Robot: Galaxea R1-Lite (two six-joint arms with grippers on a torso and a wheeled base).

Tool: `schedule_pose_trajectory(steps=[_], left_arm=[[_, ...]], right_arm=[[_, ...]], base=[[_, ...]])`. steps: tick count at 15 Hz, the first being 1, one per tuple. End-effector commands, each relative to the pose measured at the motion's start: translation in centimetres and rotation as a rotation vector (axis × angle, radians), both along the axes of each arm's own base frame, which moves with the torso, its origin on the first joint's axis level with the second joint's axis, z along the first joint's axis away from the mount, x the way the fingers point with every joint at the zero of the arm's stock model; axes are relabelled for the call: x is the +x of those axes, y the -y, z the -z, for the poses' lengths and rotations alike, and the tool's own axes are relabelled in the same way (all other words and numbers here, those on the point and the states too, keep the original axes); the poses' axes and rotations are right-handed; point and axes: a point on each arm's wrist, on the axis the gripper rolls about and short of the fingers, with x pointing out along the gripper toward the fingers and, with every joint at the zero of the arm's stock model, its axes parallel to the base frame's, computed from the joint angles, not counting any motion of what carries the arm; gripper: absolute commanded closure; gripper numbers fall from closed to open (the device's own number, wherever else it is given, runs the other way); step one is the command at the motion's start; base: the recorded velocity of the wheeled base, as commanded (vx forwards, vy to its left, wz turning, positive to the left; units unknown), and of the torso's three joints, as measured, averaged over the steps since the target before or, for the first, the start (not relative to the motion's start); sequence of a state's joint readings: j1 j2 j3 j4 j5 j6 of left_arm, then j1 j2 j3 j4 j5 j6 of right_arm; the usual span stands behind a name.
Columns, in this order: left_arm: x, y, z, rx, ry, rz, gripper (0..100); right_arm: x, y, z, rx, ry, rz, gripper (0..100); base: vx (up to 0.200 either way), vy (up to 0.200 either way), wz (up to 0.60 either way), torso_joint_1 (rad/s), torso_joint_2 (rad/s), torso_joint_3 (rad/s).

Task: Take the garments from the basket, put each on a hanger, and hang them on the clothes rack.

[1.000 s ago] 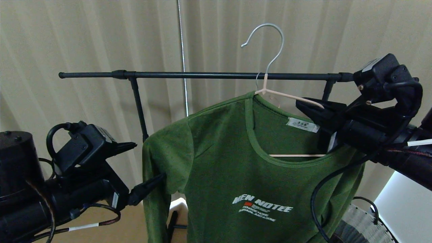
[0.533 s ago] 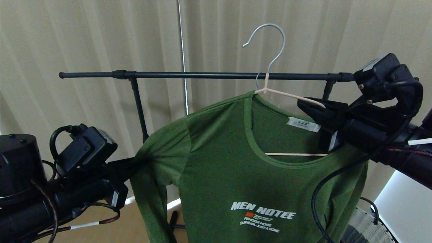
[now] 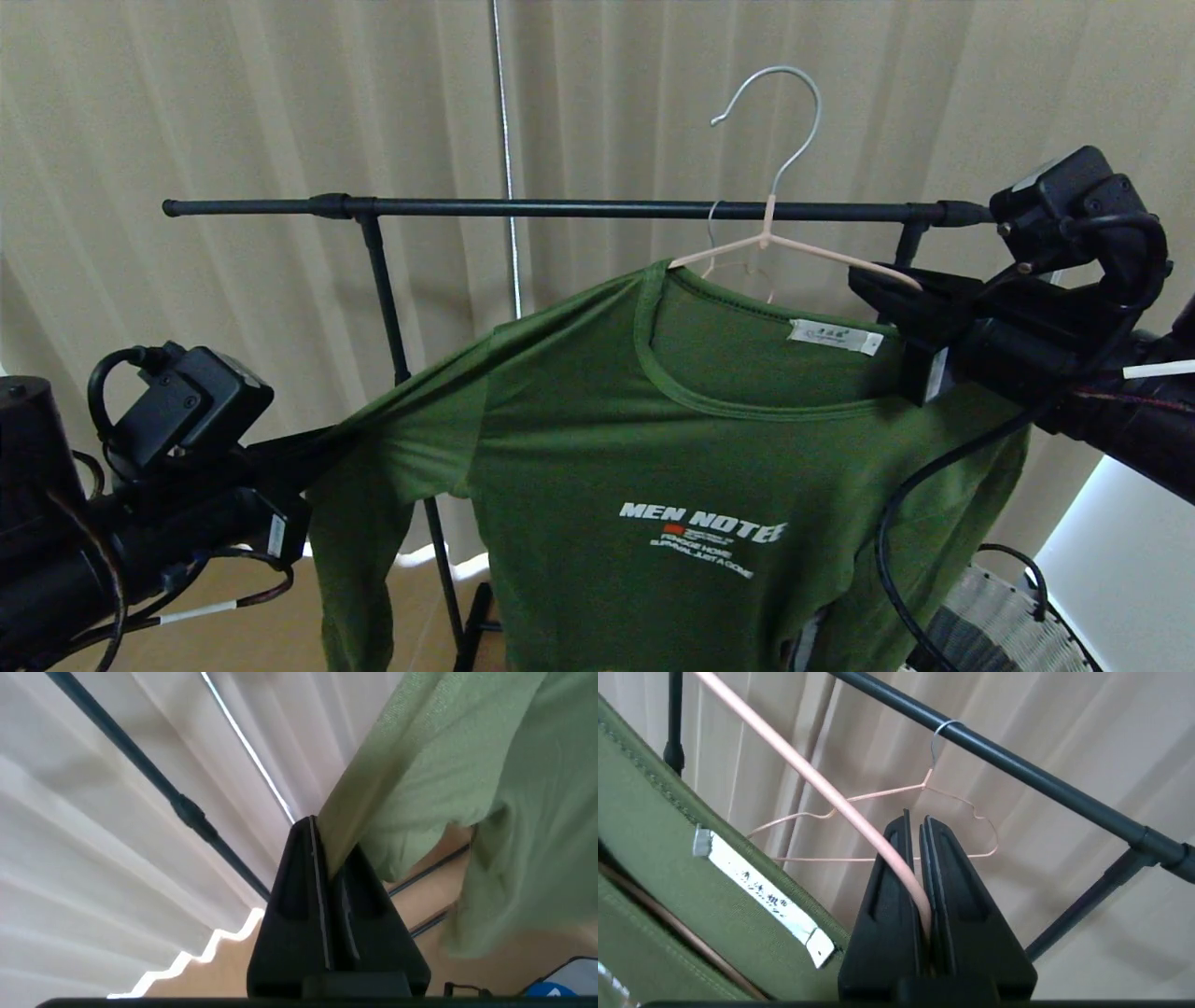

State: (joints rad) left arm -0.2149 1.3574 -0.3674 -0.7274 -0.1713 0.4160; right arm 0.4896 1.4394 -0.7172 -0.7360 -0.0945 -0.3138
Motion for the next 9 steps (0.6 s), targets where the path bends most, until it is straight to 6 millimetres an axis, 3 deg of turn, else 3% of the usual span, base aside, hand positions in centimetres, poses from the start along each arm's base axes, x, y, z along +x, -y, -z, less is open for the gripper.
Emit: schedule_pose_trajectory(steps=[1,2,6,9], left_arm=[[-0.1,0.0,0.0,-0.001,0.000,-0.002,100],[-0.4,0.0,-0.2,-0.008,0.010,0.004,0],[-1.3,-0.1,-0.9,-0.021,0.046,0.012,0],[-2.8,-0.4,-1.2,-0.070,0.064,0.012,0]], right_arm=[[0.1,0.0,0.1,-0.002,-0.002,0.001,100],[0.1,-0.1,0.2,-0.006,-0.007,0.001,100],[0.3,0.3,0.3,-0.013,-0.014,0.021,100],[0.5,1.8,0.6,-0.075,-0.066,0.109,100]], base=[[0.000,0.000,0.00,0.000,0.00,0.000],[0.000,0.000,0.00,0.000,0.00,0.000],[0.000,0.000,0.00,0.000,0.00,0.000],[0.000,0.000,0.00,0.000,0.00,0.000]])
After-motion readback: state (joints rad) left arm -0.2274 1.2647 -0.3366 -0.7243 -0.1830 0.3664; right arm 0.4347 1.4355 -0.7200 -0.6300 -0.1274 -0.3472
